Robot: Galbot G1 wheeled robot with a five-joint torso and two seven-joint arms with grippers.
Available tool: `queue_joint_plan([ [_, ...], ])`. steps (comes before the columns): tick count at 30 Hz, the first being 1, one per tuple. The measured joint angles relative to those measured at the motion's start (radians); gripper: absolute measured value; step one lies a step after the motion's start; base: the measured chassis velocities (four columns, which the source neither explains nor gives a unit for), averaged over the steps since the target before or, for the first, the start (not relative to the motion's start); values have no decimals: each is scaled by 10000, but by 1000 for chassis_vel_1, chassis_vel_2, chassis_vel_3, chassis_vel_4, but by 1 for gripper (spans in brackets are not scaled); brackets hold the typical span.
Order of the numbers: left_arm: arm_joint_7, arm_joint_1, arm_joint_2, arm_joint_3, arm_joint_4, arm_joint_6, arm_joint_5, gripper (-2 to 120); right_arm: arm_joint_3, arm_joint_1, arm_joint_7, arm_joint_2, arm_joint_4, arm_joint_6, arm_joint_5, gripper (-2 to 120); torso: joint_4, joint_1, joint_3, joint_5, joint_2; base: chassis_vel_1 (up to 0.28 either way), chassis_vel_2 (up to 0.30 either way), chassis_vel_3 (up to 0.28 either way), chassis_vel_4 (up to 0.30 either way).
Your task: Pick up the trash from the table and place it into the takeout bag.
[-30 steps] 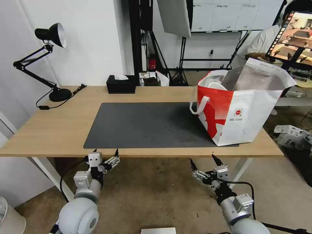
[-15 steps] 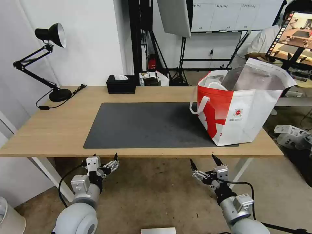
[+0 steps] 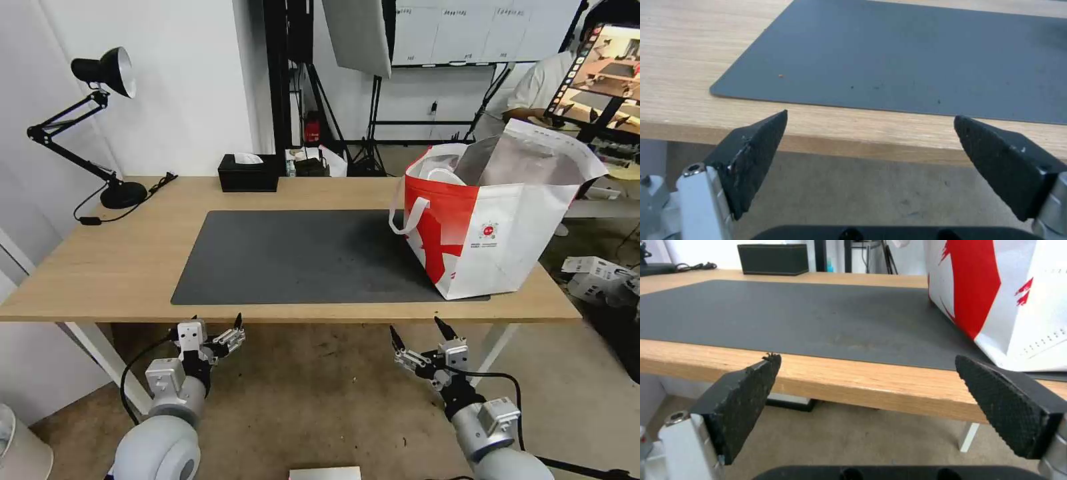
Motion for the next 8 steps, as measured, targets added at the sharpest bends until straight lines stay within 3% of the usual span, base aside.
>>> queue_joint_plan([
  [8, 2, -5, 2, 2, 3, 0, 0, 100, 0, 0, 0, 0, 0, 0, 0, 100, 0, 0, 0, 0, 0, 0, 0, 0, 0],
])
